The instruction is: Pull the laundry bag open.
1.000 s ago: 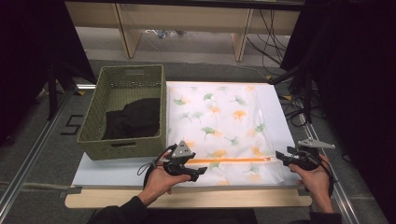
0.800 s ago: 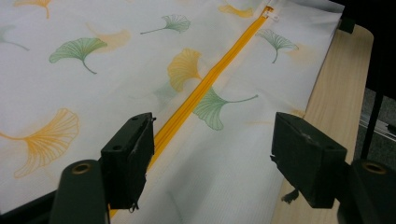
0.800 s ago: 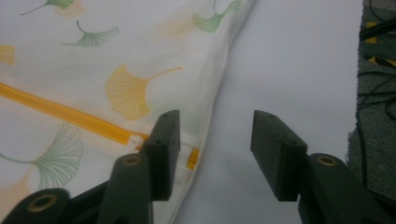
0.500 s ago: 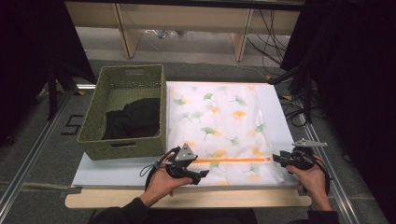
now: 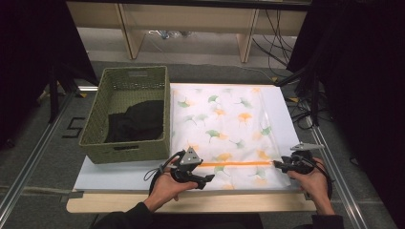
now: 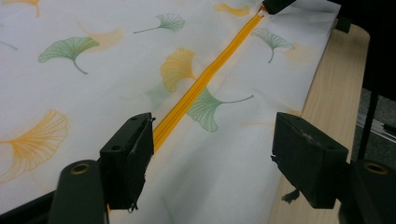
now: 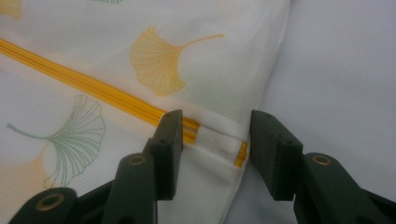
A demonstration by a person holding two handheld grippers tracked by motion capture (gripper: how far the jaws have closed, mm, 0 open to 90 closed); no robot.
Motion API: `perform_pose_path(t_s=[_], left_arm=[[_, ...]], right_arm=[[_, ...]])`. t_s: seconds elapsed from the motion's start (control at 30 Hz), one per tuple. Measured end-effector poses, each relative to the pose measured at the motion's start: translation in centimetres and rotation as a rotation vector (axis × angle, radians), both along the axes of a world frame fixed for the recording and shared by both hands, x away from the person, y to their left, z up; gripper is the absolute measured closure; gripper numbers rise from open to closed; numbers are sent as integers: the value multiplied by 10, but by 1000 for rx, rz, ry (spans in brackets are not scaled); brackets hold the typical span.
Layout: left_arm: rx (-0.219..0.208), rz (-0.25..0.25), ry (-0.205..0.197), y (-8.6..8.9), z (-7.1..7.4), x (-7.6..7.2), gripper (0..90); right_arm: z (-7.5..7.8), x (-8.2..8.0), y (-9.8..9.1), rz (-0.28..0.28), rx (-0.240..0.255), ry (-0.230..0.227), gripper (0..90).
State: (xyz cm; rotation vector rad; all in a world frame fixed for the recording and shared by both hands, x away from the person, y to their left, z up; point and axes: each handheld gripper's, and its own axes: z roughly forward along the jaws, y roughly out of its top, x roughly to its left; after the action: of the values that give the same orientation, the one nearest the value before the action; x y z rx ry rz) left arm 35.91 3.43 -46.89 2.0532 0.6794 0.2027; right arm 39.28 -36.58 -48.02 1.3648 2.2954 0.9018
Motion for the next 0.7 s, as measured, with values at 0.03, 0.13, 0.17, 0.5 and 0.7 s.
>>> perform_pose_path(t_s=[0.03, 0.13, 0.17, 0.5, 0.7], left_arm=[[-21, 0, 8, -1, 0, -1, 292], [-6, -19, -13, -1, 0, 0, 291], [-6, -19, -13, -1, 0, 0, 292], [-9, -23, -7, -4, 0, 0, 292], [-20, -34, 9, -14, -2, 1, 288]], right_arm=[[0, 0, 0, 6, 3, -2, 563], [0, -1, 1, -7, 8, 3, 567], [0, -3, 3, -36, 10, 8, 575], [1, -3, 5, -4, 10, 11, 765], [3, -3, 12, 15, -18, -37, 840]])
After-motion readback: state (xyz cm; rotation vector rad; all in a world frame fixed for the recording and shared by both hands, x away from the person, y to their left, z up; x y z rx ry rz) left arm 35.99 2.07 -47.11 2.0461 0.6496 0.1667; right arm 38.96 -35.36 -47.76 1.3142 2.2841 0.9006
